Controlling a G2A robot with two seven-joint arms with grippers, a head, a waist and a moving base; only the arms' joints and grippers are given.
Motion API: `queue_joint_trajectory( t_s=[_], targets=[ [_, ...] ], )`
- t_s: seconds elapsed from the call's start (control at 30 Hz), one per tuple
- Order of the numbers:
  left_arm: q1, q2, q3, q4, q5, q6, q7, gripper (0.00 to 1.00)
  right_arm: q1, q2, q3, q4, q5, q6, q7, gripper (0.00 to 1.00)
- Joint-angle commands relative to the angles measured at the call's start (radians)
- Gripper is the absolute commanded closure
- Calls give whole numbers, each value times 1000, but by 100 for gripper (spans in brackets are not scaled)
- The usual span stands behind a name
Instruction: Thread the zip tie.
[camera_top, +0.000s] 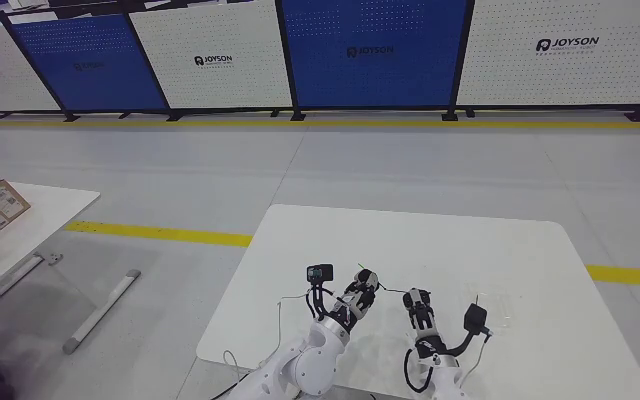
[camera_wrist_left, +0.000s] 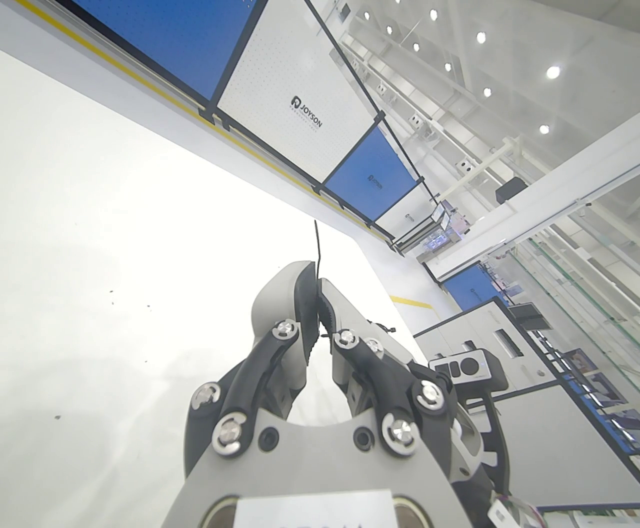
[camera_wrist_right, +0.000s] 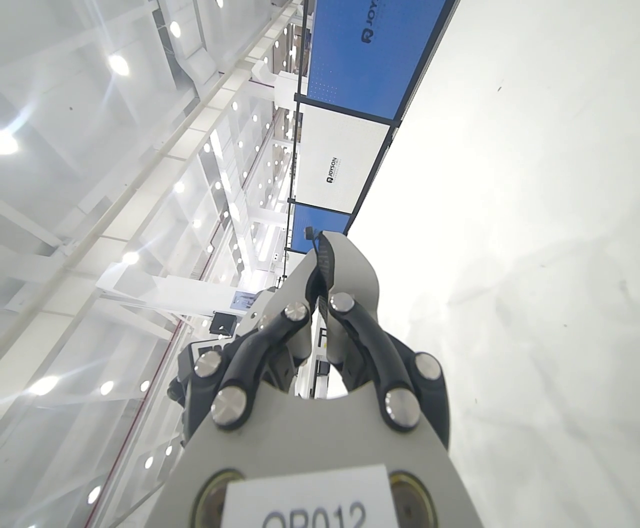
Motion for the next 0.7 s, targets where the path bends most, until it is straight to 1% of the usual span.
queue_joint_trajectory(
  t_s=[0.0,0.5,0.67],
  targets=[
    [0,0,0,0,0,0,0,100,1,0,0,1,-1,2,2,100],
    [0,0,0,0,0,0,0,100,14,-5,-5,12,-6,11,7,100],
    [0,0,0,0,0,0,0,100,18,-8,-10,16,-8,15,-10,100]
  ],
)
